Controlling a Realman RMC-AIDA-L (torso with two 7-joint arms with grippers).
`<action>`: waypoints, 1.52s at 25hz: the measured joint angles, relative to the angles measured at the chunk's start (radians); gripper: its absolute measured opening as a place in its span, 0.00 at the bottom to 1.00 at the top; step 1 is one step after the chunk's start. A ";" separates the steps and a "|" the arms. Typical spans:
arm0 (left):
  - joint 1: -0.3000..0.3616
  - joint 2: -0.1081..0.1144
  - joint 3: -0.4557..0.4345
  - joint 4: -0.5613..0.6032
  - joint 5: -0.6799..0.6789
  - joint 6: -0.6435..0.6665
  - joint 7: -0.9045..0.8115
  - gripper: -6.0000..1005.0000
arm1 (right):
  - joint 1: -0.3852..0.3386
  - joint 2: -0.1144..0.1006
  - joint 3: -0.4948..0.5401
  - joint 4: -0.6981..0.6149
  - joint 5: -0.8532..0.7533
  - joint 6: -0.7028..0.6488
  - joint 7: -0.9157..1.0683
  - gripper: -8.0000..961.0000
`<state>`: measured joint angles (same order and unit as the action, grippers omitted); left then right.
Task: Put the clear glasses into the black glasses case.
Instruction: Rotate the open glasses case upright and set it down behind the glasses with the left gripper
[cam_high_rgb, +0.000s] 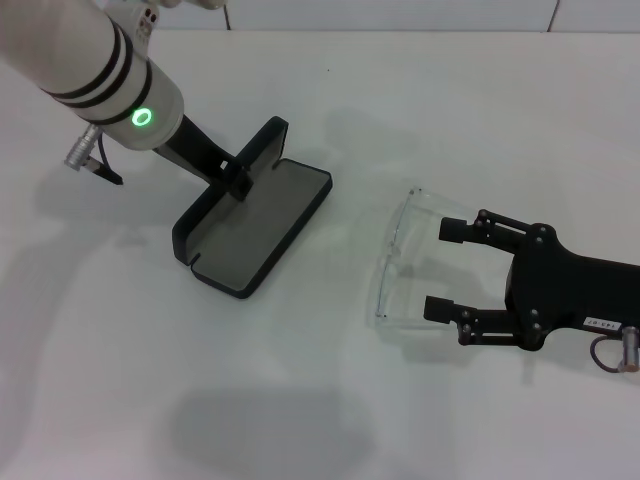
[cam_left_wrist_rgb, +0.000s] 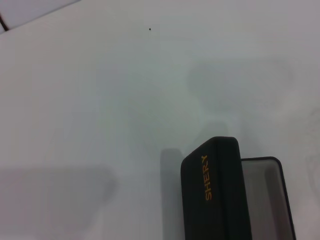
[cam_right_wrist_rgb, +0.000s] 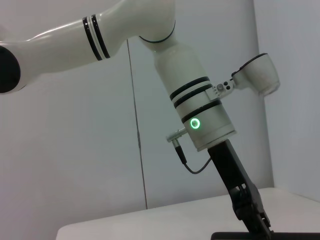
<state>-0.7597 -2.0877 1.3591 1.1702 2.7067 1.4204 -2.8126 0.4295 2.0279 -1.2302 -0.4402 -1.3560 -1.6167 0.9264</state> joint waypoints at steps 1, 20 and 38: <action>0.000 0.000 0.002 0.000 0.000 0.000 0.011 0.32 | 0.000 0.000 0.000 0.000 0.000 0.000 0.000 0.90; -0.017 0.000 0.024 0.054 0.011 -0.015 0.187 0.21 | -0.007 0.000 -0.002 0.000 0.011 0.000 0.000 0.90; 0.010 -0.004 0.183 0.017 -0.102 -0.359 0.756 0.21 | -0.010 0.000 -0.003 0.029 0.027 -0.012 -0.001 0.90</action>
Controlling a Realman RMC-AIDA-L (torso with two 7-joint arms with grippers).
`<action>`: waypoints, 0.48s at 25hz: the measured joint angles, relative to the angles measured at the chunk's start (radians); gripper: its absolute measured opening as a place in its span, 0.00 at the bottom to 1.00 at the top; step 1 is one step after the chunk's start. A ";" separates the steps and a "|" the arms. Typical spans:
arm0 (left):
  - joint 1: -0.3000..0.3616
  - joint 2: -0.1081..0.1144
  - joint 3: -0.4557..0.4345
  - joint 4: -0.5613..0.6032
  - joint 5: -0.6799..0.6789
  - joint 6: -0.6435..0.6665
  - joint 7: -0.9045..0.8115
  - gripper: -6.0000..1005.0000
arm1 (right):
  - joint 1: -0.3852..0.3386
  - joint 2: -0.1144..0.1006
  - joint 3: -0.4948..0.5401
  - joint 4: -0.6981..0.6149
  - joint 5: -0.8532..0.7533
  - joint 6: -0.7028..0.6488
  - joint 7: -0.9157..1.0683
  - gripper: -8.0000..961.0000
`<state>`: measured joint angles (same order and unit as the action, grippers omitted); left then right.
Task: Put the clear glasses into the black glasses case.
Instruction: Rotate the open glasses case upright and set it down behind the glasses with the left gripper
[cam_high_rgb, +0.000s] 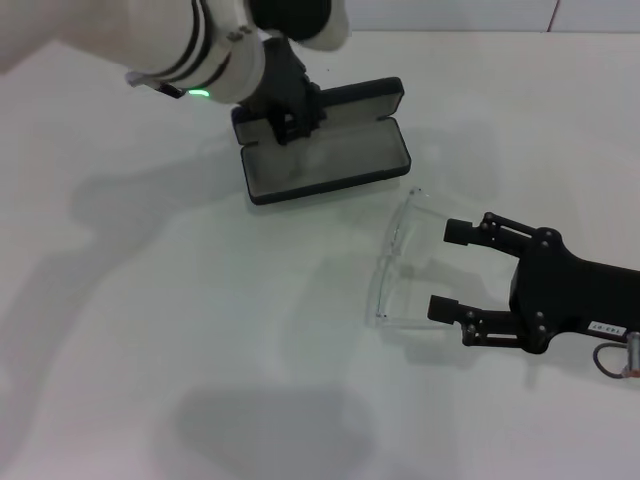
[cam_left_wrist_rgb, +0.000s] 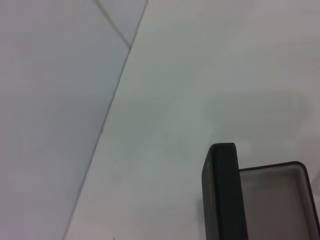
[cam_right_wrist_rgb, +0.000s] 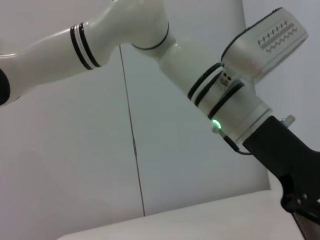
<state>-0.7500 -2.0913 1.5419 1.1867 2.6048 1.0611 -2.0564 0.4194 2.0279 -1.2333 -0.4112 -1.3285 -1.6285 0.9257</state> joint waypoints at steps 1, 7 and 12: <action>0.004 0.000 0.012 0.000 -0.003 -0.014 0.017 0.21 | -0.001 0.000 0.000 0.002 0.004 -0.001 0.000 0.90; 0.009 0.001 0.048 -0.034 -0.006 -0.060 0.095 0.21 | -0.002 0.000 0.000 0.020 0.023 -0.005 -0.001 0.90; -0.010 0.001 0.043 -0.081 -0.004 -0.086 0.097 0.21 | -0.001 0.000 0.000 0.022 0.023 -0.006 -0.001 0.90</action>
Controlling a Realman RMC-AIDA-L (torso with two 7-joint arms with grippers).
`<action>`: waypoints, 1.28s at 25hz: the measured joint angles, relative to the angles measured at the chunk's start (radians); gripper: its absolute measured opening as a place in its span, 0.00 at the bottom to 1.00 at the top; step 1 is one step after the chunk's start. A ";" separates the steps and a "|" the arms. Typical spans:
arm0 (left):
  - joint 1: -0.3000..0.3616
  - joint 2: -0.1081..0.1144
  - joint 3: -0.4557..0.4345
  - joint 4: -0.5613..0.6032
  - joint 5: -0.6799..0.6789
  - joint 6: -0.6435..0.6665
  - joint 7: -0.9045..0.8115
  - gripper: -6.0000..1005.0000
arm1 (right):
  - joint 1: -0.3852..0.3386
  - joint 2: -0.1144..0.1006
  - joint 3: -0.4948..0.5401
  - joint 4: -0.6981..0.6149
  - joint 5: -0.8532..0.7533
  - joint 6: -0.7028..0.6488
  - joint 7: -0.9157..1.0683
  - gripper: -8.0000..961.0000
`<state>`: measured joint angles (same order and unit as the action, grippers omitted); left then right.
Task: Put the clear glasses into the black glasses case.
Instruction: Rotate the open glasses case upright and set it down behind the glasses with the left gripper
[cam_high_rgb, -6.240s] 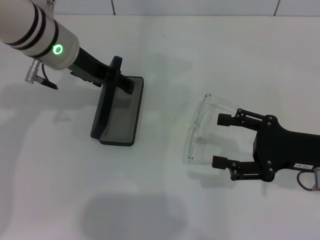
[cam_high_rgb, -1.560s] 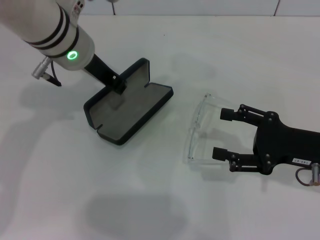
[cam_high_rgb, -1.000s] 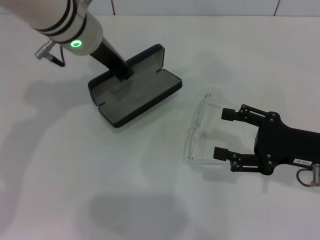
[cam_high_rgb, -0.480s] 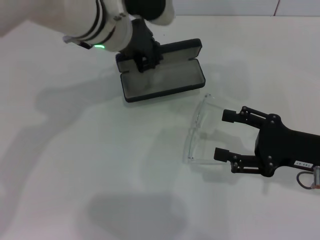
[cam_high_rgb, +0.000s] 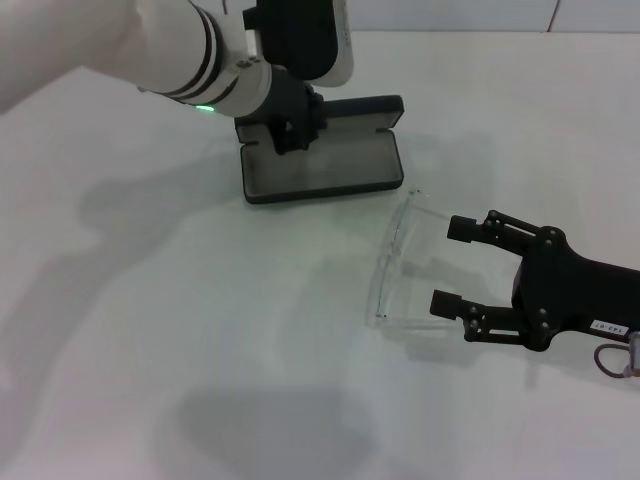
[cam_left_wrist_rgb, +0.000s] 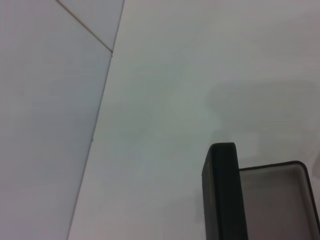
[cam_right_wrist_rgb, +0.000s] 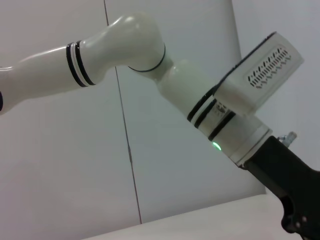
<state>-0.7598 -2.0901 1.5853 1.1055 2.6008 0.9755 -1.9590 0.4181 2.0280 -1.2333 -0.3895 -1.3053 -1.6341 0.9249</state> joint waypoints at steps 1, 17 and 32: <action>-0.004 -0.001 0.003 -0.012 0.002 -0.004 0.000 0.21 | 0.000 0.000 0.000 0.000 0.000 0.000 0.000 0.90; -0.004 -0.001 0.009 -0.022 -0.010 -0.025 -0.002 0.21 | 0.009 0.000 0.000 0.000 0.002 0.010 0.000 0.90; 0.014 -0.006 0.026 -0.018 -0.003 -0.078 -0.025 0.31 | 0.009 0.000 0.000 0.000 0.001 0.013 -0.002 0.89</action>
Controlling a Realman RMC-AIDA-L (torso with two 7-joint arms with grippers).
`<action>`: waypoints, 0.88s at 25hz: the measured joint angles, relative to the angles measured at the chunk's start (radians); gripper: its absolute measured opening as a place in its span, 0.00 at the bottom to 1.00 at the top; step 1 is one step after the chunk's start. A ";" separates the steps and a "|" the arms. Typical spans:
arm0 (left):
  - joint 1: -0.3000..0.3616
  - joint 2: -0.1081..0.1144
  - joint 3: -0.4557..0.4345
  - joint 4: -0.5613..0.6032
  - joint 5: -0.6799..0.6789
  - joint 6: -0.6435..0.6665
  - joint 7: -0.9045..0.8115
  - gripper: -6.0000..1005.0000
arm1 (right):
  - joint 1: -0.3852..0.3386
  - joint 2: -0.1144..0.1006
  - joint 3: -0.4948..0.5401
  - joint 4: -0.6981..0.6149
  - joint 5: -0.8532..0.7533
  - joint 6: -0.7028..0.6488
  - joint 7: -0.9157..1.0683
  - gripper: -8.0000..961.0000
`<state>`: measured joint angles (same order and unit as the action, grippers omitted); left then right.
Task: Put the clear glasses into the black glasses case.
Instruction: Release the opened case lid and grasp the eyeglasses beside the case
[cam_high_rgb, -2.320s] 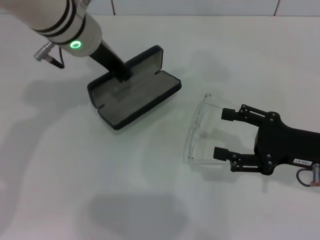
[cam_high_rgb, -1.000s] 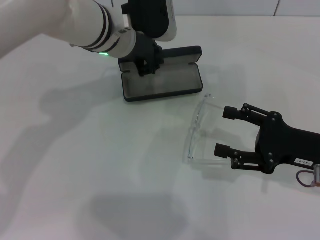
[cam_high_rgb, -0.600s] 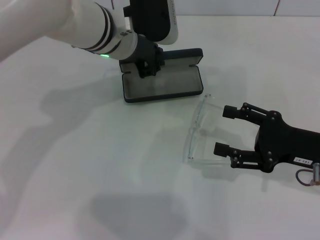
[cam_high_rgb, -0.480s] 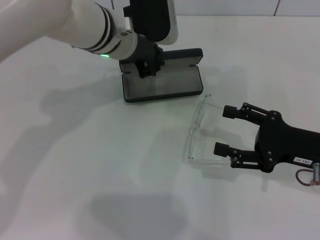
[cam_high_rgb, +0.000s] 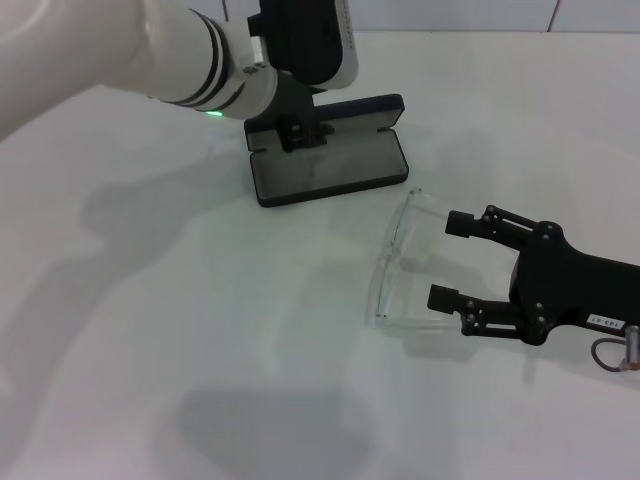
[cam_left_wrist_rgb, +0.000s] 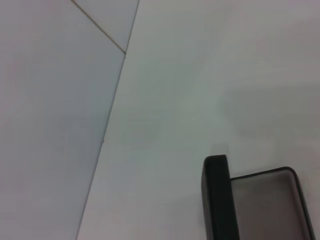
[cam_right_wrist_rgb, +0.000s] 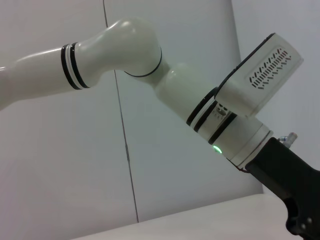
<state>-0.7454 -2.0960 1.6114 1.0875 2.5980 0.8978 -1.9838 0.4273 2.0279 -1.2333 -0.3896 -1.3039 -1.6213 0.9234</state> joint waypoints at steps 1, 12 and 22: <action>0.002 0.000 0.003 0.003 0.000 -0.001 0.000 0.32 | -0.001 0.000 0.000 0.000 0.000 0.000 0.000 0.89; 0.134 0.009 -0.128 0.195 -0.413 0.074 0.135 0.46 | -0.010 0.000 0.003 0.000 0.000 0.000 0.000 0.89; 0.217 0.012 -0.480 0.081 -1.018 0.474 0.392 0.48 | -0.002 0.000 0.001 0.000 0.000 0.001 0.000 0.89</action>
<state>-0.5285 -2.0842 1.1311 1.1684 1.5802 1.3718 -1.5915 0.4248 2.0279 -1.2319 -0.3897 -1.3039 -1.6201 0.9234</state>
